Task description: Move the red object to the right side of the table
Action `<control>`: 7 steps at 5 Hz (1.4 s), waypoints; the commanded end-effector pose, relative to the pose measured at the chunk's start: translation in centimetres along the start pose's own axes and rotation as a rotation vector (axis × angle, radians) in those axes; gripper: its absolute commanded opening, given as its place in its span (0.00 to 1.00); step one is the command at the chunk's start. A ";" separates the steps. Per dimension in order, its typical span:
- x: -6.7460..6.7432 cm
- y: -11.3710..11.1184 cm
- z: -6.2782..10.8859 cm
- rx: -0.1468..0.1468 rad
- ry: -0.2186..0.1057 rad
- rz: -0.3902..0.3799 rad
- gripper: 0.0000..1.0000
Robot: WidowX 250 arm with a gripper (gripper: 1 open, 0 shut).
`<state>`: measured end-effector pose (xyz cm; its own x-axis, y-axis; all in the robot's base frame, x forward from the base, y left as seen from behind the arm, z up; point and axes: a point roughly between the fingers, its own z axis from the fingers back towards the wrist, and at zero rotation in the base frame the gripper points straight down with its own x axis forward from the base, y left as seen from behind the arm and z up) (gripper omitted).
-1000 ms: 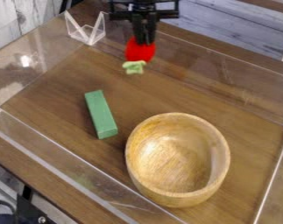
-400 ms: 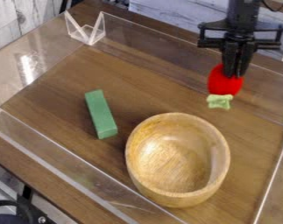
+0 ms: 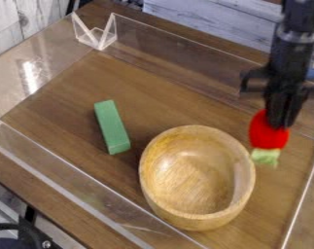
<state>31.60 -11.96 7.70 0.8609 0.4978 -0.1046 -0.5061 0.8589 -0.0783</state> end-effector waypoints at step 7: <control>3.7 -1.2 -1.3 -0.137 -0.220 -0.081 0.00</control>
<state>34.27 -11.79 3.47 0.8966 0.4383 0.0627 -0.4235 0.8903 -0.1677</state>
